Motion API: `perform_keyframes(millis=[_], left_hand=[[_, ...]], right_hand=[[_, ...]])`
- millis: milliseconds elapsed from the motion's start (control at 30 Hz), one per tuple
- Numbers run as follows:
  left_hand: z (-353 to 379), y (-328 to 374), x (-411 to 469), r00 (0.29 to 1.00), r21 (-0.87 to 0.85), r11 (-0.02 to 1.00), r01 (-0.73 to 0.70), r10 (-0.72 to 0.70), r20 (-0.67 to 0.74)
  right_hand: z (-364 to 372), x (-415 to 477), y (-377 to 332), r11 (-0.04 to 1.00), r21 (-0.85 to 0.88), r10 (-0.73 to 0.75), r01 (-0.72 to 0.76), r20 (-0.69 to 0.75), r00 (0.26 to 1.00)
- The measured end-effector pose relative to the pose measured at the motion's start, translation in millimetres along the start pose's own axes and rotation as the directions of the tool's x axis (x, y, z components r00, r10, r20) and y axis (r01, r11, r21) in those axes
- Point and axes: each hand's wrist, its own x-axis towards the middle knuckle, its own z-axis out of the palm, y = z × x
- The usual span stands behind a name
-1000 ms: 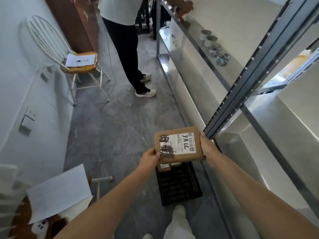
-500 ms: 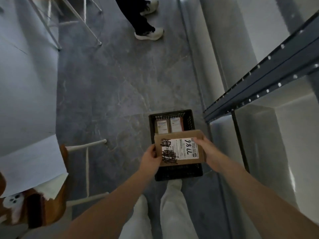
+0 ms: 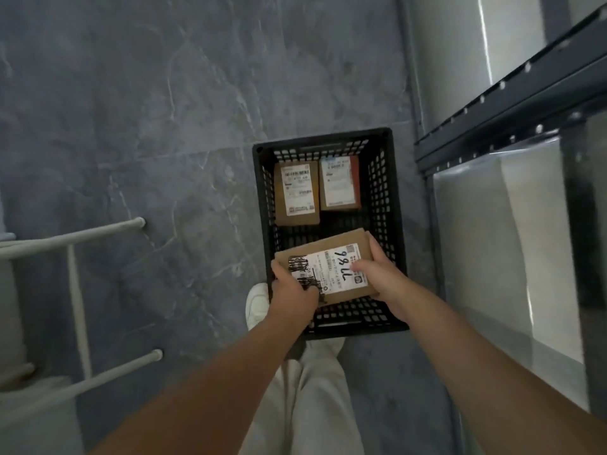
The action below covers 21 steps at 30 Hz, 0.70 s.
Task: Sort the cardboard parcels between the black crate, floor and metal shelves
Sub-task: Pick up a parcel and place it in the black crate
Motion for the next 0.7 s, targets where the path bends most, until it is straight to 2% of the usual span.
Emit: perform_keyframes(millis=[67, 233, 367, 467, 567, 700], left_hand=[[16, -8, 28, 1.000, 0.051, 0.999, -0.004, 0.004, 0.008], [57, -22, 85, 0.995, 0.053, 0.993, -0.105, 0.104, 0.008], [77, -22, 135, 0.998, 0.094, 0.996, -0.005, 0.010, -0.054], [91, -26, 155, 0.999, 0.166, 0.985, 0.039, -0.032, -0.044], [100, -38, 154, 1.000, 0.098, 0.995, -0.017, 0.019, -0.015], [100, -53, 154, 0.990, 0.030, 0.990, -0.137, 0.138, -0.034]], right_hand=[[2, 31, 19, 1.000, 0.021, 0.009, -0.009, -0.027, 1.000], [2, 96, 48, 0.999, 0.031, -0.008, 0.011, -0.099, 0.995], [20, 148, 62, 1.000, 0.024, -0.012, 0.015, -0.130, 0.991], [46, 177, 68, 0.991, -0.033, -0.133, 0.130, -0.134, 0.982], [62, 197, 64, 0.976, -0.086, -0.216, 0.202, -0.218, 0.952], [53, 206, 64, 0.963, -0.113, -0.263, 0.244, -0.211, 0.941]])
